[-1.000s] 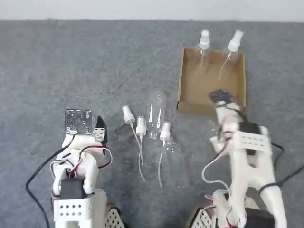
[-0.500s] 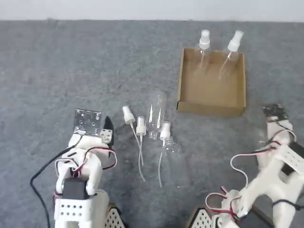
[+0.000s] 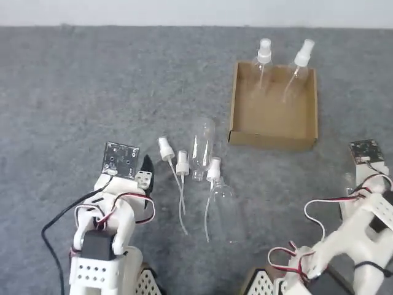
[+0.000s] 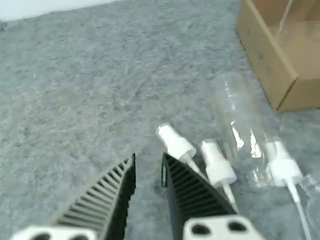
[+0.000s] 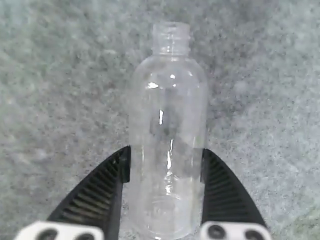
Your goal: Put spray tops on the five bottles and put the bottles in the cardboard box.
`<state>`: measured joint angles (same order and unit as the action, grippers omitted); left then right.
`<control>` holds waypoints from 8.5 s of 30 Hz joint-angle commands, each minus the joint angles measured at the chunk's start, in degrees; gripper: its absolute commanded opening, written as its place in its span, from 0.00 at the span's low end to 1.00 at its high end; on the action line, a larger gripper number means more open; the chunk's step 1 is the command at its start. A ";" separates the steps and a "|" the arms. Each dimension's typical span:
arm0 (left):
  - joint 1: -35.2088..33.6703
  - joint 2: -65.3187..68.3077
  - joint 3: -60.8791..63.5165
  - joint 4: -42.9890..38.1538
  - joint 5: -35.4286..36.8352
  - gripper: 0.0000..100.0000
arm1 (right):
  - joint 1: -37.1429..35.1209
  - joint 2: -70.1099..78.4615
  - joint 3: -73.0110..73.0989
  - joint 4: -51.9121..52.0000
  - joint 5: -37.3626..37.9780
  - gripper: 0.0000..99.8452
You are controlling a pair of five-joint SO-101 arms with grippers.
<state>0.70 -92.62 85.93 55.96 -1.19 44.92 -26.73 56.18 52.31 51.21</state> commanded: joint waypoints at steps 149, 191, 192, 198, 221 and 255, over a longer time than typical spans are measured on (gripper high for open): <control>2.90 57.41 -25.80 -4.48 -1.49 0.01 | -12.35 18.86 -19.87 6.37 5.98 0.04; 2.73 81.49 -34.42 -3.52 -7.03 0.11 | -12.18 19.12 -19.78 6.81 2.46 0.04; 2.73 81.49 -34.24 -3.52 -7.03 0.11 | -12.18 19.12 -19.43 6.81 2.46 0.05; 3.16 81.49 -33.19 -3.52 -7.12 0.08 | -12.18 19.12 -18.11 6.37 2.46 0.18; 2.73 86.95 -38.73 0.00 -6.77 0.04 | -12.09 18.86 -18.02 6.81 2.81 0.19; 2.73 58.20 -34.77 3.69 -0.18 0.03 | -14.90 17.54 -24.79 13.41 -1.23 0.03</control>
<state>3.52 -32.92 52.26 60.88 -2.07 30.33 -3.78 35.25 64.62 50.77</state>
